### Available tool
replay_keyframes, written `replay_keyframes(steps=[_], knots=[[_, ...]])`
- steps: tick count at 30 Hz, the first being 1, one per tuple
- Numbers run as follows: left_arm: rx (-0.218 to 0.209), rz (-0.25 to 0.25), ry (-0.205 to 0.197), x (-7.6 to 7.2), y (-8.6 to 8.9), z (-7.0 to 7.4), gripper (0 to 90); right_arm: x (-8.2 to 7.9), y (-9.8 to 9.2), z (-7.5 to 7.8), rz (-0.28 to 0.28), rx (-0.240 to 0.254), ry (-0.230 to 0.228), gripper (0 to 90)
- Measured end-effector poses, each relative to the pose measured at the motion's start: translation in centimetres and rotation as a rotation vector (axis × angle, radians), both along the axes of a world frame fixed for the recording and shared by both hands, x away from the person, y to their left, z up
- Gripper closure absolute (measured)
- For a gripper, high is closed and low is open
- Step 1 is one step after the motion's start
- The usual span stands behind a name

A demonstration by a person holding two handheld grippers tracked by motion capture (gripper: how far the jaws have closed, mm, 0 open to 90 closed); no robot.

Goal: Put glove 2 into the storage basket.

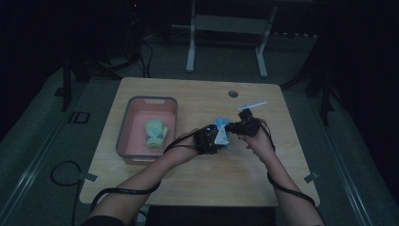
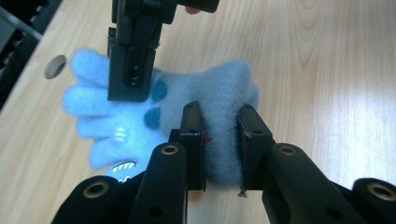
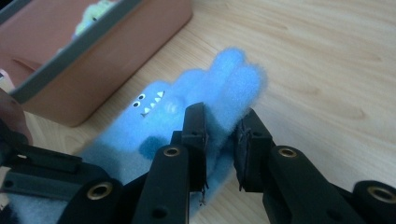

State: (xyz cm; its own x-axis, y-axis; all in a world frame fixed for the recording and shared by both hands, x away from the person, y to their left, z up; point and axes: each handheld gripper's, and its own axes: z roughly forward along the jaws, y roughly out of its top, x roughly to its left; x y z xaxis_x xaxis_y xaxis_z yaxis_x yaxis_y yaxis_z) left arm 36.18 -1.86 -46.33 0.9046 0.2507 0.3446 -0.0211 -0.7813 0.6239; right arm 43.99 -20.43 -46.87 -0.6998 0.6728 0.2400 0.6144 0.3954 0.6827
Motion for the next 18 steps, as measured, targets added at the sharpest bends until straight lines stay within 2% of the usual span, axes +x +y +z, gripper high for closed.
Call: replay_keyframes(steps=[9, 18], knots=[[0.018, 0.017, -0.022, 0.0, 2.1, 1.6, 76.2, 0.5, 2.4, 1.8, 0.034, 0.001, -0.028, 76.2], [0.03, 0.042, -0.043, -0.1, 4.5, 2.5, 76.3, 0.9, 5.3, 3.6, 0.085, -0.009, -0.059, 76.4]])
